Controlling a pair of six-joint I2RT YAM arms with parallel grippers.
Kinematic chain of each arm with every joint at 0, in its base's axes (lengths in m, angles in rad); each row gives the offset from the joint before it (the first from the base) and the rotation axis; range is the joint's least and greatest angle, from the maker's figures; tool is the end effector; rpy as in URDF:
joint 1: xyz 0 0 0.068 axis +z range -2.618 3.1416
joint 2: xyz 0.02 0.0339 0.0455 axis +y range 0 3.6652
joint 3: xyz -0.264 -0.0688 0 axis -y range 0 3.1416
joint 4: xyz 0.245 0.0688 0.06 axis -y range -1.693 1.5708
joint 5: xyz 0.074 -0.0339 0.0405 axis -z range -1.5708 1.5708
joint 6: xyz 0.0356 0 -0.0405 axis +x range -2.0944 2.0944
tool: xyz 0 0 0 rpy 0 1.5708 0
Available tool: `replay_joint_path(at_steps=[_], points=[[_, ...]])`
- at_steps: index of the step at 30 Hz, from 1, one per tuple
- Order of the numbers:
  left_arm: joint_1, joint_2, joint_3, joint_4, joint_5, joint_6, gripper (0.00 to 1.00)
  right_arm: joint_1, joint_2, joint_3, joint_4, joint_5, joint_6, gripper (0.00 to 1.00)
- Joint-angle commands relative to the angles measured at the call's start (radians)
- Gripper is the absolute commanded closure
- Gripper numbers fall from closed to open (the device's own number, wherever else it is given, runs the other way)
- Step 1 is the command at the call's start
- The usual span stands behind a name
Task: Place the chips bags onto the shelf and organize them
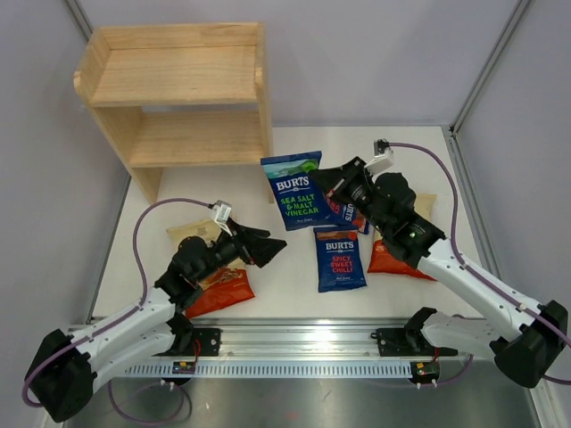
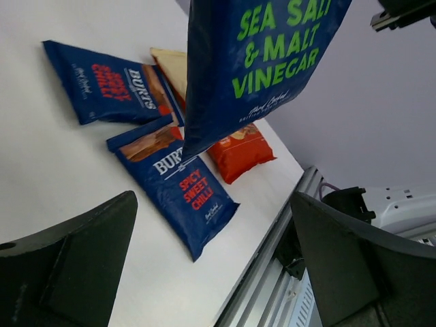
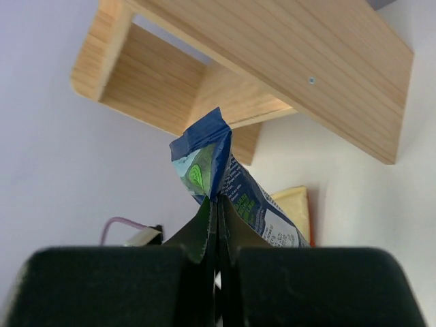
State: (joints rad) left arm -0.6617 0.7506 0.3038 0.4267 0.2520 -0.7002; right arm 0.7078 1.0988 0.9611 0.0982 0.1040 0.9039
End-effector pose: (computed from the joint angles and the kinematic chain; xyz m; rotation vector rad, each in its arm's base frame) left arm 0.1383 -0.1190 0.2396 0.1810 1.7301 -1.2350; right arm 0.2001 0.1664 0.3701 0.2564 1.7195 1.1416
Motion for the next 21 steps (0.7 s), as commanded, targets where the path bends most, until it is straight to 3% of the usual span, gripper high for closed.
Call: replay_joint_path(at_steps=[1, 6, 14, 15, 18, 19, 21], points=[[-0.050, 0.084, -0.031, 0.479, -0.049, -0.007, 0.01, 0.004, -0.050, 0.073, -0.002, -0.035, 0.052, 1.00], [-0.096, 0.228, -0.006, 0.648, -0.076, -0.007, 0.01, 0.004, -0.086, 0.077, 0.037, -0.144, 0.119, 1.00], [-0.137, 0.289, 0.043, 0.811, -0.062, 0.042, 0.02, 0.004, -0.119, -0.001, 0.179, -0.271, 0.289, 1.00], [-0.141, 0.294, 0.052, 0.817, -0.059, 0.044, 0.16, 0.004, -0.120, -0.007, 0.187, -0.271, 0.299, 1.00], [-0.151, 0.309, 0.063, 0.860, -0.045, 0.042, 0.40, 0.009, -0.128, -0.030, 0.212, -0.267, 0.322, 1.00], [-0.154, 0.312, 0.073, 0.857, -0.043, 0.042, 0.55, 0.009, -0.129, -0.039, 0.218, -0.267, 0.326, 1.00], [-0.161, 0.309, 0.087, 0.840, -0.039, 0.048, 0.65, 0.009, -0.132, -0.044, 0.221, -0.267, 0.326, 1.00]])
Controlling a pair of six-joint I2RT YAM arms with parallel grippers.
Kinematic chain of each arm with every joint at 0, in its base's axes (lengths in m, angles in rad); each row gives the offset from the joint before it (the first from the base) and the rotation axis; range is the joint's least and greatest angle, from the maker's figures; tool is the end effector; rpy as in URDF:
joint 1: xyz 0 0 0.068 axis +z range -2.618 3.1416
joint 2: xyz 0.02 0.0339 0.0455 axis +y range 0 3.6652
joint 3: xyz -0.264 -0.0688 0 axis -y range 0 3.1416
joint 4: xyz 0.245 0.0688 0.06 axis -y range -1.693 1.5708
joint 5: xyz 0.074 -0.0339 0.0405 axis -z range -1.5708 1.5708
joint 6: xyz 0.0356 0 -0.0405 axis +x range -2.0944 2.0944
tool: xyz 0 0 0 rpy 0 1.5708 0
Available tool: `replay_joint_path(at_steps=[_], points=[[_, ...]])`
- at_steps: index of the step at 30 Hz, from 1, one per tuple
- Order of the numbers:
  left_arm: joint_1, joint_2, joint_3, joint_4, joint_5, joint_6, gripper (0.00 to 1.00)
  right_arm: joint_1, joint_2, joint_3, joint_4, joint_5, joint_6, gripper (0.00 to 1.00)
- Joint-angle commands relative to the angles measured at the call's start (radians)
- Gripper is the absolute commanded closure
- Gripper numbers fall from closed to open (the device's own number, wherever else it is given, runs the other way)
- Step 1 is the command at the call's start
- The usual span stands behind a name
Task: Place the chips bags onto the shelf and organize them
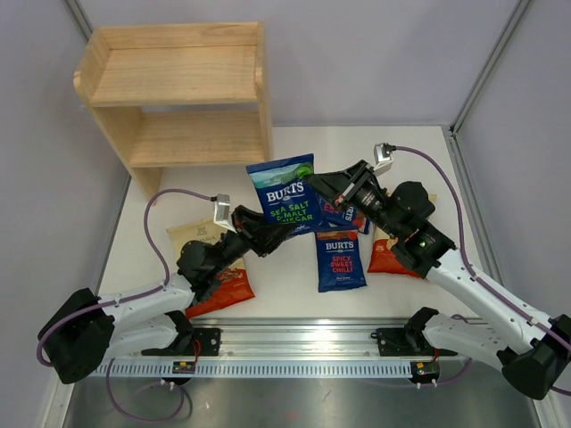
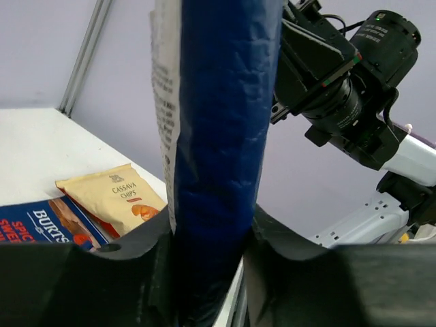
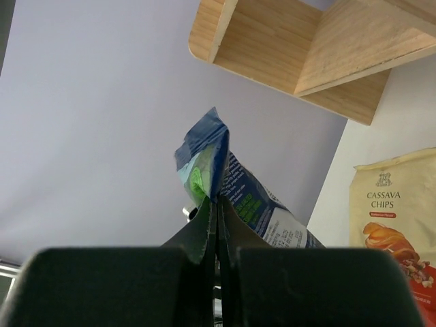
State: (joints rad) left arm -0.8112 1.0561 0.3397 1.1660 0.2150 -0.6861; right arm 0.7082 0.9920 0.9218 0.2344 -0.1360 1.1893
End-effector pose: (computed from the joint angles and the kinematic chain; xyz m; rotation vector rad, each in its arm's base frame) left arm 0.1406 -0.1591 0.2749 0.2895 1.2209 -1.4385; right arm 0.1731 0.1546 0.3950 0.2606 1.6108 1.6234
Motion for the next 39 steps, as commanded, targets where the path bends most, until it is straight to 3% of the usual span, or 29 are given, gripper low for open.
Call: replay_joint_path(at_steps=[1, 3, 4, 5, 6, 8, 10, 12, 13, 15, 19, 28, 31, 35, 36, 37, 39], points=[[-0.011, -0.001, 0.059, 0.072, 0.000, 0.036, 0.76, 0.008, -0.027, -0.006, 0.076, -0.022, 0.024, 1.00], [-0.011, -0.036, 0.065, 0.002, -0.006, 0.039, 0.81, 0.008, -0.050, -0.003, 0.053, -0.007, -0.008, 0.96], [-0.011, -0.054, 0.074, -0.027, -0.003, 0.043, 0.87, 0.008, -0.061, -0.004, 0.031, 0.012, -0.054, 0.83], [-0.011, -0.089, 0.079, -0.092, 0.003, 0.052, 0.87, 0.008, -0.084, 0.009, 0.005, 0.038, -0.109, 0.47], [-0.011, -0.111, 0.082, -0.120, 0.006, 0.053, 0.88, 0.007, -0.093, 0.021, -0.035, 0.050, -0.147, 0.29], [-0.011, -0.148, 0.103, -0.176, 0.038, 0.059, 0.90, -0.001, -0.119, 0.054, -0.160, 0.050, -0.262, 0.06], [-0.011, -0.198, 0.127, -0.262, 0.073, 0.056, 0.90, -0.004, -0.136, 0.087, -0.264, 0.001, -0.452, 0.03], [-0.009, -0.218, 0.162, -0.308, 0.150, 0.034, 0.91, -0.004, -0.168, 0.078, -0.285, -0.060, -0.546, 0.03], [-0.009, -0.222, 0.176, -0.321, 0.179, 0.019, 0.91, -0.004, -0.174, 0.078, -0.284, -0.176, -0.625, 0.03], [-0.011, -0.208, 0.238, -0.344, 0.299, -0.027, 0.91, -0.004, -0.190, 0.092, -0.294, -0.342, -0.690, 0.04], [-0.011, -0.137, 0.344, -0.376, 0.443, -0.125, 0.91, -0.004, -0.207, 0.124, -0.300, -0.512, -0.752, 0.05], [-0.013, -0.018, 0.459, -0.445, 0.633, -0.228, 0.90, -0.006, -0.213, 0.218, -0.424, -0.488, -0.827, 0.10], [-0.011, 0.008, 0.487, -0.526, 0.671, -0.190, 0.90, -0.006, -0.197, 0.250, -0.454, -0.450, -0.826, 0.19], [-0.011, 0.022, 0.483, -0.517, 0.699, -0.187, 0.91, -0.006, -0.196, 0.258, -0.454, -0.416, -0.815, 0.42], [-0.011, 0.022, 0.483, -0.516, 0.701, -0.187, 0.91, -0.004, -0.197, 0.247, -0.446, -0.398, -0.809, 0.55], [-0.011, 0.021, 0.481, -0.517, 0.704, -0.182, 0.91, -0.004, -0.200, 0.246, -0.437, -0.387, -0.810, 0.61], [-0.011, 0.015, 0.478, -0.517, 0.705, -0.181, 0.86, -0.004, -0.213, 0.232, -0.425, -0.361, -0.806, 0.72]])
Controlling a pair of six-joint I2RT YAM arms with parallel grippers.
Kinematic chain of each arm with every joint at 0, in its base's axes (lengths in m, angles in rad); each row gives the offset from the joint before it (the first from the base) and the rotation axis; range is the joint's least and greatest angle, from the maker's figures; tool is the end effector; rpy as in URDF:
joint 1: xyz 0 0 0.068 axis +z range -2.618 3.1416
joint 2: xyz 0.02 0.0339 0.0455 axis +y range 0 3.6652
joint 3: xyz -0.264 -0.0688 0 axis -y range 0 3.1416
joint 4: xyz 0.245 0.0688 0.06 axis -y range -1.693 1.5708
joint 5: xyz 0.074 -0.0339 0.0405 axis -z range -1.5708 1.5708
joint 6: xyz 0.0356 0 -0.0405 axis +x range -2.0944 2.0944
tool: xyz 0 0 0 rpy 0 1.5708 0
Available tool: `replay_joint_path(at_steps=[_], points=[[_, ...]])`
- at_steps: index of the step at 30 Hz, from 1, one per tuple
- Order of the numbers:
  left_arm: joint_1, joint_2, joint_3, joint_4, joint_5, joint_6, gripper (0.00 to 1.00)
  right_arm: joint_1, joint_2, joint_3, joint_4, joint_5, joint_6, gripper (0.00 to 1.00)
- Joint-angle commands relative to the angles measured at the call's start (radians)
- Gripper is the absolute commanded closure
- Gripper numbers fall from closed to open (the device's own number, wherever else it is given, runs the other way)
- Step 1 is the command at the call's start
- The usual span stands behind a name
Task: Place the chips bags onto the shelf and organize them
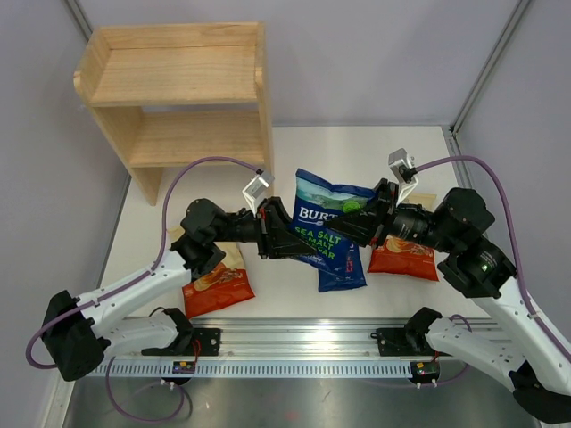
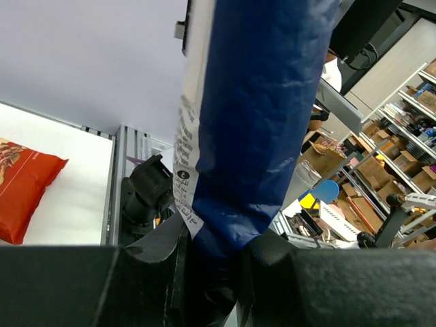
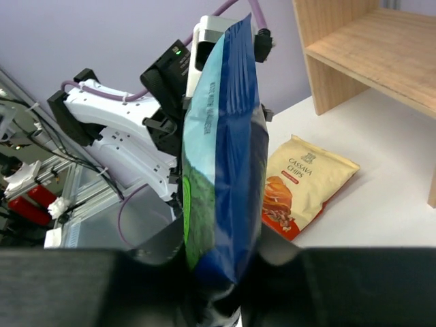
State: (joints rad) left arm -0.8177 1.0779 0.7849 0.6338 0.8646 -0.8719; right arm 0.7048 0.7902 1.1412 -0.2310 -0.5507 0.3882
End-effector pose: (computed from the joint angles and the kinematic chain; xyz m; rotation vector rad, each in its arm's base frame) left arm 0.1433 -0.1925 0.3652 0.8653 1.4066 -1.8873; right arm 0.1001 0.1096 0.4541 -0.7225 1.4338 1.2659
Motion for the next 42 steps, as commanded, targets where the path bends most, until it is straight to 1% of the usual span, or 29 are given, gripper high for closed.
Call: replay_joint_path(at_steps=[1, 3, 4, 5, 6, 7, 8, 10, 12, 13, 14, 15, 16, 17, 18, 19, 20, 21, 23, 26, 27, 30, 31, 33, 34, 36, 38, 40, 42], points=[[-0.005, -0.021, 0.033, 0.014, 0.054, 0.011, 0.82, -0.001, -0.016, 0.003, 0.070, 0.060, 0.001, 0.75], [-0.005, -0.036, 0.028, 0.012, 0.047, 0.033, 0.76, -0.001, -0.026, -0.027, 0.113, 0.064, 0.032, 0.81], [-0.005, -0.047, 0.021, 0.017, 0.042, 0.040, 0.62, -0.001, -0.029, -0.034, 0.140, 0.064, 0.038, 0.83], [-0.005, -0.071, 0.014, 0.020, 0.024, 0.056, 0.54, -0.001, -0.026, -0.037, 0.151, 0.069, 0.044, 0.85], [-0.005, -0.082, 0.008, 0.024, 0.010, 0.063, 0.44, -0.002, -0.026, -0.046, 0.160, 0.084, 0.064, 0.85], [-0.005, -0.097, -0.010, 0.023, -0.039, 0.076, 0.20, -0.001, -0.025, -0.052, 0.197, 0.089, 0.073, 0.87], [-0.006, -0.130, -0.024, 0.020, -0.073, 0.102, 0.11, -0.001, -0.026, -0.058, 0.220, 0.093, 0.086, 0.87], [-0.009, -0.167, -0.065, 0.061, -0.175, 0.109, 0.01, -0.001, -0.029, -0.086, 0.328, 0.107, 0.135, 0.87], [-0.012, -0.211, -0.127, 0.113, -0.251, 0.106, 0.01, -0.001, -0.025, -0.119, 0.404, 0.127, 0.191, 0.86], [-0.015, -0.222, -0.147, 0.128, -0.336, 0.100, 0.01, -0.001, -0.022, -0.130, 0.486, 0.130, 0.211, 0.87], [-0.017, -0.234, -0.194, 0.147, -0.381, 0.082, 0.01, -0.001, -0.010, -0.141, 0.528, 0.130, 0.234, 0.87], [-0.018, -0.249, -0.219, 0.214, -0.416, 0.071, 0.01, -0.001, 0.001, -0.158, 0.570, 0.127, 0.279, 0.87], [-0.020, -0.253, -0.242, 0.252, -0.477, 0.059, 0.01, -0.001, 0.026, -0.167, 0.654, 0.121, 0.300, 0.87], [-0.021, -0.253, -0.281, 0.292, -0.498, 0.035, 0.01, -0.001, 0.041, -0.175, 0.697, 0.109, 0.323, 0.87], [-0.023, -0.248, -0.294, 0.366, -0.515, 0.025, 0.01, -0.001, 0.058, -0.184, 0.737, 0.085, 0.372, 0.88], [-0.027, -0.236, -0.308, 0.403, -0.539, 0.010, 0.01, -0.001, 0.091, -0.187, 0.810, 0.078, 0.397, 0.88], [-0.032, -0.230, -0.320, 0.440, -0.552, 0.002, 0.01, -0.001, 0.110, -0.190, 0.844, 0.075, 0.426, 0.88], [-0.034, -0.223, -0.344, 0.519, -0.564, -0.004, 0.01, -0.002, 0.128, -0.198, 0.878, 0.071, 0.478, 0.89], [-0.043, -0.219, -0.368, 0.625, -0.610, -0.003, 0.01, -0.001, 0.175, -0.210, 0.961, 0.074, 0.532, 0.90], [-0.049, -0.228, -0.409, 0.699, -0.673, 0.019, 0.01, 0.001, 0.211, -0.228, 1.058, 0.087, 0.564, 0.91], [-0.049, -0.230, -0.418, 0.748, -0.682, 0.027, 0.03, 0.001, 0.218, -0.242, 1.081, 0.101, 0.574, 0.91], [-0.051, -0.237, -0.431, 0.784, -0.719, 0.056, 0.10, 0.015, 0.244, -0.261, 1.125, 0.136, 0.578, 0.91], [-0.051, -0.243, -0.431, 0.778, -0.752, 0.069, 0.17, 0.024, 0.259, -0.265, 1.150, 0.140, 0.580, 0.91], [-0.051, -0.248, -0.427, 0.761, -0.783, 0.076, 0.25, 0.032, 0.276, -0.274, 1.176, 0.155, 0.592, 0.91], [-0.051, -0.246, -0.426, 0.759, -0.808, 0.086, 0.33, 0.042, 0.290, -0.278, 1.197, 0.161, 0.592, 0.91], [-0.051, -0.257, -0.420, 0.730, -0.835, 0.094, 0.35, 0.051, 0.300, -0.290, 1.220, 0.179, 0.595, 0.91], [-0.051, -0.260, -0.394, 0.690, -0.846, 0.109, 0.38, 0.067, 0.307, -0.281, 1.208, 0.184, 0.575, 0.91], [-0.051, -0.256, -0.377, 0.669, -0.829, 0.120, 0.38, 0.074, 0.319, -0.271, 1.181, 0.181, 0.561, 0.91], [-0.051, -0.251, -0.366, 0.665, -0.825, 0.126, 0.37, 0.079, 0.328, -0.278, 1.200, 0.192, 0.567, 0.91]])
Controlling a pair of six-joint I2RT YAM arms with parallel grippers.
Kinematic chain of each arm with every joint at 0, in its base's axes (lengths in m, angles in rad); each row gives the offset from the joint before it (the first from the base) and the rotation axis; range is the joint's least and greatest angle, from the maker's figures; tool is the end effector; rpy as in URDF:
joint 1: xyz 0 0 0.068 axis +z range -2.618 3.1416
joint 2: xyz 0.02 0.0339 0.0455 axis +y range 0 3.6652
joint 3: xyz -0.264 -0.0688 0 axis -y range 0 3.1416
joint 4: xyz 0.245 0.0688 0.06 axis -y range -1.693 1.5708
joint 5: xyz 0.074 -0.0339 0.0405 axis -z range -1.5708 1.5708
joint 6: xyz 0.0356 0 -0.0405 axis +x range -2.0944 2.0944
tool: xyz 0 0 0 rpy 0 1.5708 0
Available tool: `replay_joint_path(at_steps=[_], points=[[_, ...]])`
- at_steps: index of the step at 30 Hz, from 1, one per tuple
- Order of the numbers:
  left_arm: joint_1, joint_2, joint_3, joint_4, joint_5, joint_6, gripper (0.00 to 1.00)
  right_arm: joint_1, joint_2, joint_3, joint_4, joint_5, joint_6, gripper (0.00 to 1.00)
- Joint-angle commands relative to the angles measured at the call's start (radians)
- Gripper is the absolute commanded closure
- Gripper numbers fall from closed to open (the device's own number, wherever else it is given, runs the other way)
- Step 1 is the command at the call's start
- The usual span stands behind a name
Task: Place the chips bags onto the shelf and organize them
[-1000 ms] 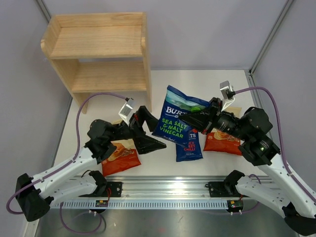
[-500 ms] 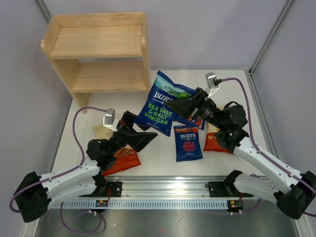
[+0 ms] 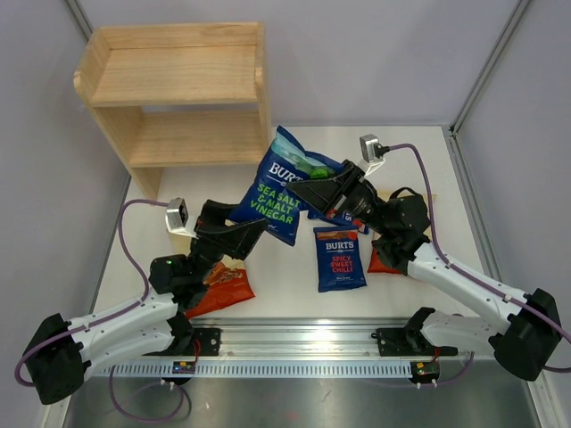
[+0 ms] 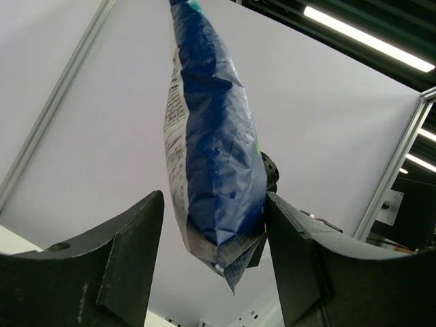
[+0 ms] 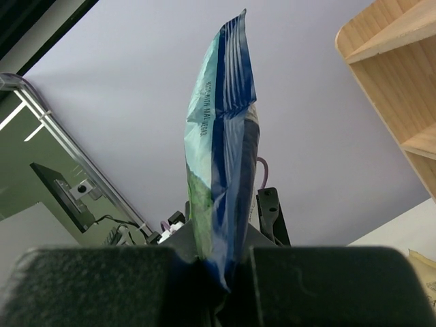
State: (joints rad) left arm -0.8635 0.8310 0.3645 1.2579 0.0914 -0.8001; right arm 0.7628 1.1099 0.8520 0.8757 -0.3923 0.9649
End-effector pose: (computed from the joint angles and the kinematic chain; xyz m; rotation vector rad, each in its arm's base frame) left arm 0.1046 -0.1274 0.3297 0.1253 0.8728 -1.6042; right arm 0.1655 0.1770 0.4074 -0.3072 1.1256 1.7445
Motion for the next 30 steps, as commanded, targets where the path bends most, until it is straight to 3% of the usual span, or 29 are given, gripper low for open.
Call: replay_joint_path(at_steps=[1, 2, 6, 8, 10, 11, 13, 14, 18, 22, 26, 29, 30], points=[[-0.005, -0.001, 0.057, 0.041, -0.055, 0.055, 0.37, 0.021, 0.016, 0.013, 0.101, 0.033, -0.005, 0.91], [-0.005, 0.000, 0.056, 0.043, -0.056, 0.056, 0.37, 0.023, 0.022, 0.013, 0.105, 0.033, -0.003, 0.91], [-0.005, -0.007, 0.057, 0.022, -0.071, 0.059, 0.69, 0.026, 0.028, 0.018, 0.120, 0.039, -0.009, 0.90], [-0.005, -0.035, 0.056, -0.030, -0.087, 0.071, 0.75, 0.026, 0.010, 0.019, 0.074, 0.047, -0.028, 0.83], [-0.005, -0.067, 0.070, -0.090, -0.123, 0.099, 0.83, 0.026, -0.027, 0.015, -0.004, 0.088, -0.067, 0.73], [-0.005, -0.084, 0.077, -0.166, -0.136, 0.110, 0.85, 0.026, -0.041, 0.007, -0.027, 0.114, -0.075, 0.56], [-0.003, -0.141, 0.082, -0.224, -0.172, 0.139, 0.88, 0.026, -0.085, 0.004, -0.090, 0.158, -0.124, 0.44], [-0.003, -0.160, 0.082, -0.265, -0.182, 0.150, 0.88, 0.026, -0.102, 0.010, -0.128, 0.176, -0.152, 0.30], [0.012, -0.268, 0.160, -0.507, -0.261, 0.214, 0.89, 0.026, -0.197, 0.050, -0.384, 0.329, -0.309, 0.08], [0.070, -0.303, 0.351, -0.808, -0.390, 0.282, 0.90, 0.026, -0.301, 0.064, -0.616, 0.476, -0.399, 0.06], [0.193, -0.158, 0.685, -1.236, -0.415, 0.265, 0.93, 0.024, -0.349, 0.071, -0.719, 0.549, -0.426, 0.06], [0.390, 0.014, 0.965, -1.478, -0.265, 0.179, 0.92, 0.026, -0.370, 0.081, -0.771, 0.564, -0.430, 0.06], [0.512, 0.057, 1.017, -1.517, -0.205, 0.156, 0.92, 0.024, -0.375, 0.082, -0.790, 0.564, -0.430, 0.06]])
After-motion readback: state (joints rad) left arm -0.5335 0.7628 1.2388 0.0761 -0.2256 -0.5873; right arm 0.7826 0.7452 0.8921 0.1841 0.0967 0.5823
